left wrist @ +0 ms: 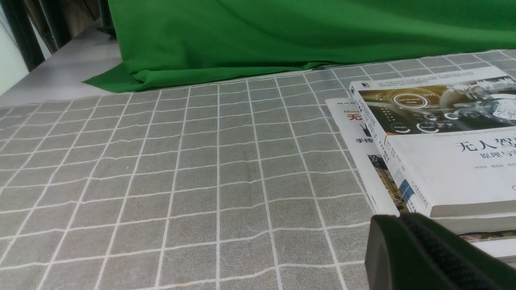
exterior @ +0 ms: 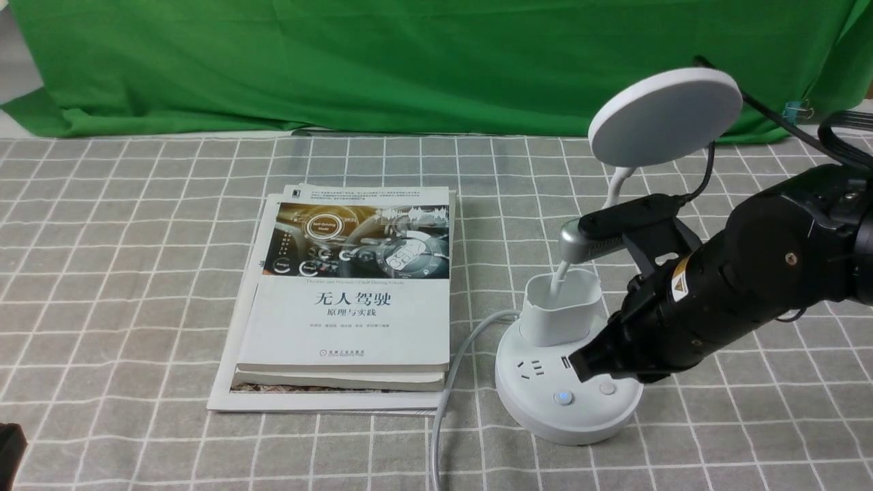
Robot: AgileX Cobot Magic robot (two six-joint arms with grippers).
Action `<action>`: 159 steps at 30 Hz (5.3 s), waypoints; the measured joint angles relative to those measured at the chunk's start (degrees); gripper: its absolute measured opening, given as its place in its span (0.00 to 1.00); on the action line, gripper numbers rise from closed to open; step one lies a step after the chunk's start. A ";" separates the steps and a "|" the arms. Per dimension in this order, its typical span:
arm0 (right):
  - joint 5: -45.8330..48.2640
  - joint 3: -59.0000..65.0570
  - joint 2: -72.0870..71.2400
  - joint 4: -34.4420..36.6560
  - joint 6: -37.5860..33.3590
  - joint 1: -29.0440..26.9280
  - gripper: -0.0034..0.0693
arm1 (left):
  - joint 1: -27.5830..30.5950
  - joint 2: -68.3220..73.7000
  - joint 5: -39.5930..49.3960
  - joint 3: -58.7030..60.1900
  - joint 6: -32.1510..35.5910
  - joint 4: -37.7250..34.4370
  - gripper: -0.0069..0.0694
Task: Turn off the desk lamp on the grey coffee tablecloth by hand.
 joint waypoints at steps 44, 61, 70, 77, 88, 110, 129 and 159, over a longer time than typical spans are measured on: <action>-17.25 32.62 -67.22 -2.64 -1.53 -7.23 0.09 | 0.00 0.00 0.00 0.00 0.00 0.00 0.09; -17.38 32.73 -68.35 -2.64 -1.53 -7.21 0.14 | 0.00 0.00 0.00 0.00 0.00 0.00 0.09; -17.73 32.96 -70.77 -2.64 -1.53 -8.73 0.17 | 0.00 0.00 0.00 0.00 0.00 0.00 0.09; -17.73 32.96 -78.27 -2.64 -1.53 -18.88 0.20 | 0.00 0.00 0.00 0.00 0.00 0.00 0.09; -23.80 40.81 -90.33 -2.64 -1.47 -29.31 0.24 | 0.00 0.00 0.00 0.00 0.00 0.00 0.09; -30.63 58.73 -91.37 -2.64 -1.47 -30.14 0.31 | 0.00 0.00 -0.02 0.00 0.00 0.00 0.09; -30.33 58.73 -91.37 -2.64 -1.47 -30.14 0.35 | 0.00 0.00 -0.02 0.00 0.00 0.00 0.09; -24.75 58.73 -91.37 -2.64 2.96 -30.14 0.09 | 0.00 0.00 0.04 0.00 0.00 0.00 0.09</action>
